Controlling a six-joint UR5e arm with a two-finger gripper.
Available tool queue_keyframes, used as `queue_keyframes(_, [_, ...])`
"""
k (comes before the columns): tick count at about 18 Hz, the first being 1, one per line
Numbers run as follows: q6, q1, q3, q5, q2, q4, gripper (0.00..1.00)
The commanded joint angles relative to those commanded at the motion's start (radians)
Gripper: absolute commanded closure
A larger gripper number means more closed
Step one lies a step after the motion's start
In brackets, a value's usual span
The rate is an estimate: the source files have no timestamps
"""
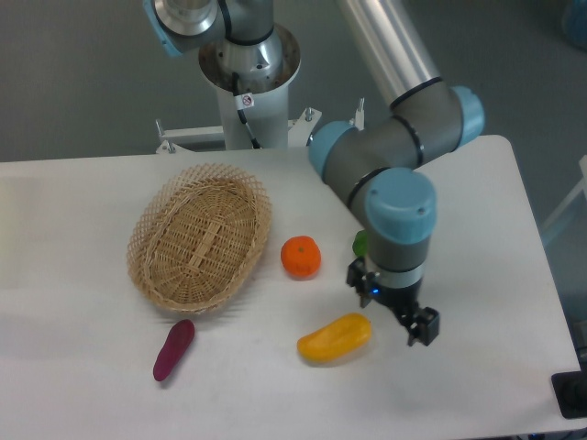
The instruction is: Place the sweet potato on the table
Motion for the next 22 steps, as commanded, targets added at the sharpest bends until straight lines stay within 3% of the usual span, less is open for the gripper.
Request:
queue_keyframes(14, [0.129,0.109,-0.012,-0.002,0.0,0.0,0.0])
queue_keyframes(22, [0.14,0.114,-0.014,0.0,-0.003,0.002,0.0])
